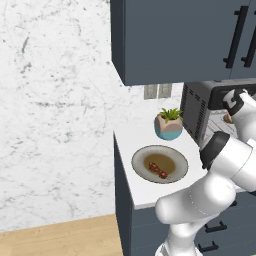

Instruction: Pick up the kebab skewer and baguette bread, and place them inside the toaster oven. Close the toaster oven door and start by setting the timer.

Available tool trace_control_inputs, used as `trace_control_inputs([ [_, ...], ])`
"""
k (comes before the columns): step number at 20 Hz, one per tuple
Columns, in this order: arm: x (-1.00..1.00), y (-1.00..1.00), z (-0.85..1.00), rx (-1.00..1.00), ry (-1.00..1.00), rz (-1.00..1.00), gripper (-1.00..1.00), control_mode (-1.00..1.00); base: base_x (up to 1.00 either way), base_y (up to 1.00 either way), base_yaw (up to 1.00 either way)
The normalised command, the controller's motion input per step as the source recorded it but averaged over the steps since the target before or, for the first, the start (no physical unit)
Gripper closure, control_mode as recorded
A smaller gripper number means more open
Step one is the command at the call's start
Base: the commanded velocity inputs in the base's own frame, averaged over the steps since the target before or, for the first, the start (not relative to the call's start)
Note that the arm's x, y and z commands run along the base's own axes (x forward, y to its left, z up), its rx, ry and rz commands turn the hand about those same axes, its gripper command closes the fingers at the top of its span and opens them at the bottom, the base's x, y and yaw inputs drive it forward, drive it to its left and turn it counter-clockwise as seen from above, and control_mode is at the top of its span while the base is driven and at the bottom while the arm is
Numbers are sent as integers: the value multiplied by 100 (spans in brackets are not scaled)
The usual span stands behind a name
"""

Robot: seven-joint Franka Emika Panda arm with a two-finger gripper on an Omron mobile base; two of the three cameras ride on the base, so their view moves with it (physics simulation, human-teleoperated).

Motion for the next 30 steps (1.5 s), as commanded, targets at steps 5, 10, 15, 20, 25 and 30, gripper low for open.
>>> trace_control_inputs([
  [5,8,-24,-13,0,0,0,100,-100,0,0,0],
  [10,11,-22,-13,0,0,0,100,-100,0,0,0],
  [15,15,-7,-12,0,0,0,100,-100,0,0,0],
  [20,22,0,-4,0,0,0,100,-100,0,0,0],
  [25,26,1,-5,0,1,0,-100,-100,0,0,0],
  [30,6,1,-1,0,4,0,-100,-100,0,0,0],
])
